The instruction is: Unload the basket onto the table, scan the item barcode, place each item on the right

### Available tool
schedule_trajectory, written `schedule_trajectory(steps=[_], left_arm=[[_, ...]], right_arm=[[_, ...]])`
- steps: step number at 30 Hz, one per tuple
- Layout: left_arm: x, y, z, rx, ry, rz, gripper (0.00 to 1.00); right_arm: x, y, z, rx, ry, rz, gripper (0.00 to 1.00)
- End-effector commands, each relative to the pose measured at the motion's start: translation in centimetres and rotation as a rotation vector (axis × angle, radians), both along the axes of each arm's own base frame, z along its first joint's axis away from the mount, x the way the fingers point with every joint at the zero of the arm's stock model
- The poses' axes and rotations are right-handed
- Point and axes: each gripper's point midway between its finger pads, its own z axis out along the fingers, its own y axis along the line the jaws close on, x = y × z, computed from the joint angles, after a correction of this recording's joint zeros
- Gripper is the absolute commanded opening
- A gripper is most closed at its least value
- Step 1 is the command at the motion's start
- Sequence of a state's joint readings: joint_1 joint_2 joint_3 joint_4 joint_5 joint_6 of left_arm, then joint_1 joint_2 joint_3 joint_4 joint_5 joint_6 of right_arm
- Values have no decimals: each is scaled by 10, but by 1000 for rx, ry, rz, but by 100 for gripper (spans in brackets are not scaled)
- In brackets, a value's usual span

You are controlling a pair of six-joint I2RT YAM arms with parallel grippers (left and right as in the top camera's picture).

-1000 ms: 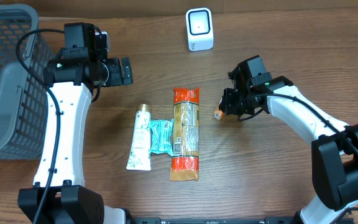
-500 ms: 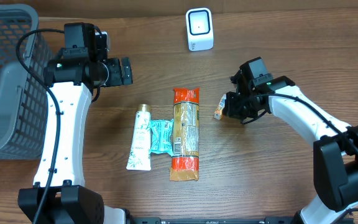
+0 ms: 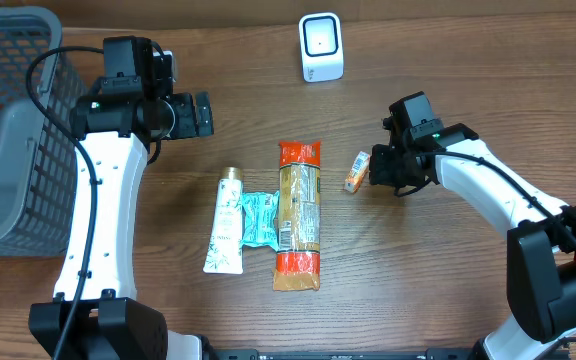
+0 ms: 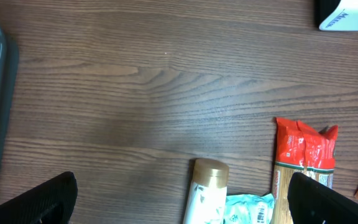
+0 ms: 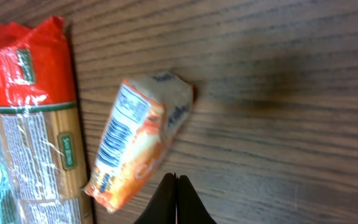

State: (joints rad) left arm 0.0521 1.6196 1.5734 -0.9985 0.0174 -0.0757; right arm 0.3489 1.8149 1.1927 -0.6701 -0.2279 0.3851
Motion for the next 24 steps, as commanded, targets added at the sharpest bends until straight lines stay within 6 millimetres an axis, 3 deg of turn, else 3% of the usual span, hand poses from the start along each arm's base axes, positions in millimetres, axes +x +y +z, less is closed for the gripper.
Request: schedule_trajectory(steps=[1, 9, 17, 24], left_arm=[[2, -2, 7, -1, -20, 7, 100], [2, -2, 6, -1, -20, 7, 100], [2, -1, 6, -1, -20, 9, 100], [2, -1, 7, -1, -20, 8, 100]], right_arm=[[0, -2, 3, -8, -11, -30, 4], [-2, -3, 0, -9, 5, -52, 4], [-9, -3, -19, -3, -6, -51, 4], [-7, -1, -17, 9, -17, -49, 4]])
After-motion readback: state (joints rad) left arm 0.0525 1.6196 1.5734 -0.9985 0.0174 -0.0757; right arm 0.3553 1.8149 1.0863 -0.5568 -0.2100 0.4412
